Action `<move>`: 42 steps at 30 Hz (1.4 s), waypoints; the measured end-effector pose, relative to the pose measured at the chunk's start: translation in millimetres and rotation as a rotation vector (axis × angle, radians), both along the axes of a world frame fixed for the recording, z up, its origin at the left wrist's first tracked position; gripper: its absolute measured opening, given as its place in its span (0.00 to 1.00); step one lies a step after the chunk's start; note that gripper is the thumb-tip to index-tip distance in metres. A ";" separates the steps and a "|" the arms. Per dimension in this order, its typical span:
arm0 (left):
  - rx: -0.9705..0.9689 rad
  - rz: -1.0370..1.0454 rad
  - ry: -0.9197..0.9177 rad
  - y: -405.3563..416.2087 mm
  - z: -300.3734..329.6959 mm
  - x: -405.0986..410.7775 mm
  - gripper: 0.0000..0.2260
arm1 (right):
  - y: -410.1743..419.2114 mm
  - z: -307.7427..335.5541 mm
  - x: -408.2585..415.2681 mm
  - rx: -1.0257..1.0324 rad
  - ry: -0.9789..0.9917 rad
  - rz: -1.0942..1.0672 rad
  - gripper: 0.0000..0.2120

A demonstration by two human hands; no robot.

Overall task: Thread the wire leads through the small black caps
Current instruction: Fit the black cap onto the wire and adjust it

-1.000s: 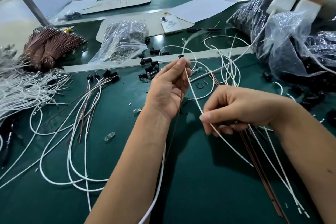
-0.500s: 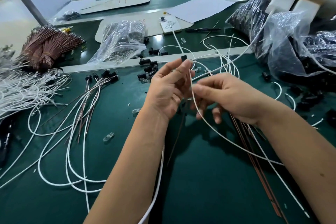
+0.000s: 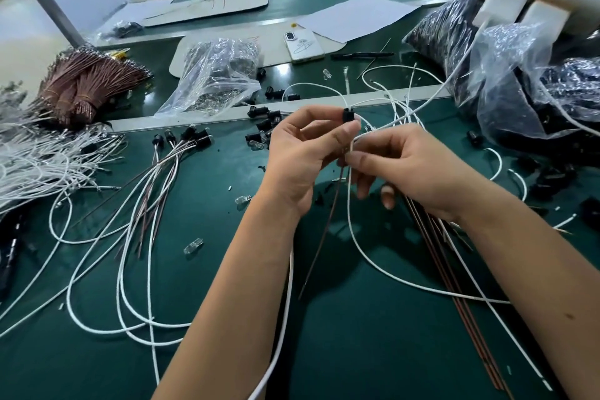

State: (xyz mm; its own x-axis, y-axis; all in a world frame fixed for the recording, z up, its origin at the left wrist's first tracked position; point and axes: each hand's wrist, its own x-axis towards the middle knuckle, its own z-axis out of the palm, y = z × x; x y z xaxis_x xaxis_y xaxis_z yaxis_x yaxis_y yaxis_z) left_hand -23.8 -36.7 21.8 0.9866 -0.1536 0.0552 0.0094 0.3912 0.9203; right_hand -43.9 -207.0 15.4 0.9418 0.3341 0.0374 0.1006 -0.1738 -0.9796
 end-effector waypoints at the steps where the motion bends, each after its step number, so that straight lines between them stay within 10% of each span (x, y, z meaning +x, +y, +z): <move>1: 0.014 -0.016 -0.036 0.1 0.5 -0.6 0.09 | -0.9 -0.3 1.5 0.039 -0.032 -0.044 0.09; 42: -0.016 -0.094 -0.352 -3.2 -0.7 -4.0 0.15 | 0.7 4.9 -1.4 -0.215 -0.765 -0.376 0.06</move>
State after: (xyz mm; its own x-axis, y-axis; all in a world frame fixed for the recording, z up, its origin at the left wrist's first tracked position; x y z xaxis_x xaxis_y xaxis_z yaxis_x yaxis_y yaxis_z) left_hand -27.8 -39.9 21.0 0.8884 -0.2388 0.3921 -0.2706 0.4177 0.8673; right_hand -45.3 -206.3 20.3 0.7330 0.0793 0.6756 0.6155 -0.5002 -0.6091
